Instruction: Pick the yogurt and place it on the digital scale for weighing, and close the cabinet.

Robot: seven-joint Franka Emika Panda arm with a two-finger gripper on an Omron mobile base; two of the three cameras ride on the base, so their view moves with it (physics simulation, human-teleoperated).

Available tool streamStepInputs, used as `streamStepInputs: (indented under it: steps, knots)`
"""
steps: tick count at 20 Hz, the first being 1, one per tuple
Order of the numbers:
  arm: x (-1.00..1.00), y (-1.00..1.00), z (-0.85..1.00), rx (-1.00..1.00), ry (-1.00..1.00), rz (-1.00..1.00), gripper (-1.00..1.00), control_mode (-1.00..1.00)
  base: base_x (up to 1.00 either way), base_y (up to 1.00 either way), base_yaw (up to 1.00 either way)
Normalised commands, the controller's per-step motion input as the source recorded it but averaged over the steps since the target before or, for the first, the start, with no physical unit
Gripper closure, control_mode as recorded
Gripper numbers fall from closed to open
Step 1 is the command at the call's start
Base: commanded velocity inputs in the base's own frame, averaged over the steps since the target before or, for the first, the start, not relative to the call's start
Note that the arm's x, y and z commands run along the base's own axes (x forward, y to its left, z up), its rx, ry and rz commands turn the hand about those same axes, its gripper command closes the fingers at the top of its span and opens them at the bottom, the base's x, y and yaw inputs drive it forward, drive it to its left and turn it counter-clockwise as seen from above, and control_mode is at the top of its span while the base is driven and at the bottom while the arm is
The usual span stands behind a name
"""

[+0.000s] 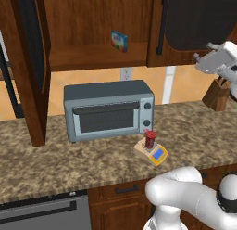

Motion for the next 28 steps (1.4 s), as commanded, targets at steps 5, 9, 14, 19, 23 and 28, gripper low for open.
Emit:
streamStepInputs:
  steps: [5,9,14,19,23,28]
  knots:
    - [-1.00,0.98,-0.01,0.02,-0.26,0.00,-1.00,-1.00,0.00,0.00,0.00]
    - [-0.72,1.00,-0.17,0.05,-0.04,0.00,-1.00,-1.00,0.00,0.00,0.00]
    - [-0.29,1.00,-0.06,0.04,0.00,-0.13,-1.00,-1.00,0.00,0.00,0.00]
    - [-0.17,0.84,0.24,0.29,-0.06,-0.19,-1.00,-1.00,0.00,0.00,0.00]
    - [-0.24,0.46,0.22,0.48,0.00,-0.02,-1.00,-1.00,0.00,0.00,0.00]
    - [-0.10,0.51,-0.31,0.40,0.00,0.13,-1.00,-1.00,0.00,0.00,0.00]
